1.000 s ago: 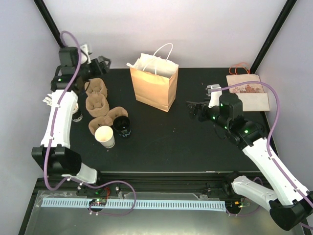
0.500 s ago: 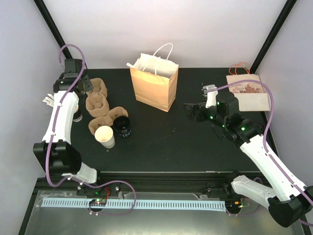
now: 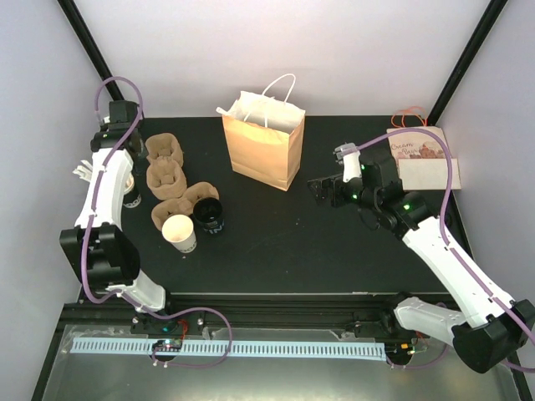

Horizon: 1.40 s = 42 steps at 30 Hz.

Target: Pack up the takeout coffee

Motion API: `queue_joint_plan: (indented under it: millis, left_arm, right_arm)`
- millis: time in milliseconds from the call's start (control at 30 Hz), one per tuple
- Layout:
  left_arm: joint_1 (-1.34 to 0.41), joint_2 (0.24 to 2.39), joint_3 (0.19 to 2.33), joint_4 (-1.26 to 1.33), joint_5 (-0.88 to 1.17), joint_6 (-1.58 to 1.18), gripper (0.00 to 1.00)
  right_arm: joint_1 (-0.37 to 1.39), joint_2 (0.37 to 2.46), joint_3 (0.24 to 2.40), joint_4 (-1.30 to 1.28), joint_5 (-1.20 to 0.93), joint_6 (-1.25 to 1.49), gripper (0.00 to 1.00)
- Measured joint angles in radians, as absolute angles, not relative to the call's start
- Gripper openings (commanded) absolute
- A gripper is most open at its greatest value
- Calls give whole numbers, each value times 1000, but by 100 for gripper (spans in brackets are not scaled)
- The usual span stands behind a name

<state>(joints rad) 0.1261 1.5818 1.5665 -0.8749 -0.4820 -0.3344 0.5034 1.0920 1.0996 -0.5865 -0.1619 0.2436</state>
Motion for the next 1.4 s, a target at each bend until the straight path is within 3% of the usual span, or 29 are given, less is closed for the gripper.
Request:
queue_joint_plan:
  millis: [433,567,733,800,1200,1400]
  left_arm:
    - [163,1681,1568,-874,-404,-305,47]
    - [163,1708,1569,-867,-384,-297,32]
    - [164,1737,1600,-868,-370,-292,6]
    - [164,1739,1617,-871,-371,-286,2]
    - [164,1705,1741,-954,-389,-289,1]
    - [164,1642,1808,-1038,-288,-310,2]
  right_arm:
    - [503,1096,1111,-609,-175,241,100]
    - [503,1098,1113,-615,-180,241,100]
    - [503,1098,1113,-616,-183,241,100]
    - [503,1098,1113,-617,-184,240,100]
    - [503,1118,1118,-621,-195,233,100]
    - [503,1131,1119,-621,-202,230,100]
